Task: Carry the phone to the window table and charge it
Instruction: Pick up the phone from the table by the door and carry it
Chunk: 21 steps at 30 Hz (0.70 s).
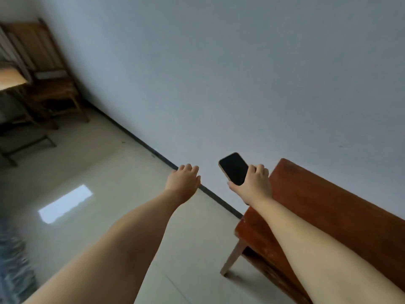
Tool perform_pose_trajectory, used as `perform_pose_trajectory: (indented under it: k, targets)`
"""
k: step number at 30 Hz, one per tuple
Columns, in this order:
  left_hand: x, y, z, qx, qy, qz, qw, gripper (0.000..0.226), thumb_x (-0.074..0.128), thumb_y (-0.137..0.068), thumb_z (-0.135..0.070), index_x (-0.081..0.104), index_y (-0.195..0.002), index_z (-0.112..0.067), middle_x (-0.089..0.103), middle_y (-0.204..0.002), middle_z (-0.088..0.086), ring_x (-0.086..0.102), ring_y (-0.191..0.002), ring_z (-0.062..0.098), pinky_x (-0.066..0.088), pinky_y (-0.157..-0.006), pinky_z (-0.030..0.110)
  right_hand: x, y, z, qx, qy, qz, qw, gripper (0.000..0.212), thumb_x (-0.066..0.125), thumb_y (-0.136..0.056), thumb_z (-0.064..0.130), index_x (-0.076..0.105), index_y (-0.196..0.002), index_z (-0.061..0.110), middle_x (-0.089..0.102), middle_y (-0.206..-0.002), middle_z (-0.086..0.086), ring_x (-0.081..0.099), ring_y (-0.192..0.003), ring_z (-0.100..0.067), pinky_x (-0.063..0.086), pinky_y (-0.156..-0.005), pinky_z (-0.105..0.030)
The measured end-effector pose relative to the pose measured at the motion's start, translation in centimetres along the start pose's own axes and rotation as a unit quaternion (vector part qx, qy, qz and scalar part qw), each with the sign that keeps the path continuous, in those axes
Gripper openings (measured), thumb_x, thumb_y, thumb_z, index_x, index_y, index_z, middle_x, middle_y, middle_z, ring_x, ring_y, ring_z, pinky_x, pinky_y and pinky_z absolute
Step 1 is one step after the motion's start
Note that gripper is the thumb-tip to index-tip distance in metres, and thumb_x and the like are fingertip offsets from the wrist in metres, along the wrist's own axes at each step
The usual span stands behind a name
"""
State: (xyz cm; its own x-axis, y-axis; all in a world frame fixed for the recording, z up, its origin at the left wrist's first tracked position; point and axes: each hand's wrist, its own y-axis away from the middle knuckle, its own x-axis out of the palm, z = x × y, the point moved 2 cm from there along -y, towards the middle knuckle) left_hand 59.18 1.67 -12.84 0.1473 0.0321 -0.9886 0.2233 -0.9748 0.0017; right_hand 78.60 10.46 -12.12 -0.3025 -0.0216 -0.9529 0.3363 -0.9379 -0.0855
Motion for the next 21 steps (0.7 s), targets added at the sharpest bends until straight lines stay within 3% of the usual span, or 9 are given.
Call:
perform_pose_trajectory:
  k: [8, 14, 21]
  targets:
    - [-3.0, 8.1, 21.0, -0.15, -0.004, 0.0, 0.989, 0.036, 0.034, -0.096, -0.031, 0.045, -0.124, -0.01, 0.054, -0.123, 0.014, 0.049, -0.113, 0.032, 0.044, -0.087, 0.042, 7.4, 0.5, 20.7, -0.124, -0.008, 0.075, 0.989, 0.074, 0.062, -0.069, 0.063, 0.046, -0.113, 0.006, 0.044, -0.117, -0.011, 0.041, -0.105, -0.026, 0.041, -0.067, -0.029]
    - [-3.8, 10.4, 31.4, -0.239, 0.013, -0.019, 0.971, 0.035, 0.036, -0.096, -0.031, 0.048, -0.12, -0.009, 0.055, -0.121, 0.014, 0.048, -0.114, 0.032, 0.044, -0.086, 0.04, 11.0, -1.7, 31.2, -0.197, 0.007, 0.101, 0.975, 0.074, 0.062, -0.071, 0.062, 0.046, -0.114, 0.004, 0.044, -0.117, -0.012, 0.04, -0.105, -0.026, 0.044, -0.071, -0.031]
    - [-5.2, 6.0, 40.7, -0.282, 0.002, -0.034, 0.959, 0.034, 0.035, -0.096, -0.031, 0.05, -0.118, -0.009, 0.055, -0.119, 0.014, 0.049, -0.11, 0.032, 0.041, -0.086, 0.04, 15.1, -9.3, 41.8, -0.275, 0.024, 0.099, 0.956, 0.075, 0.06, -0.072, 0.064, 0.046, -0.115, 0.004, 0.045, -0.118, -0.013, 0.041, -0.107, -0.026, 0.047, -0.077, -0.032]
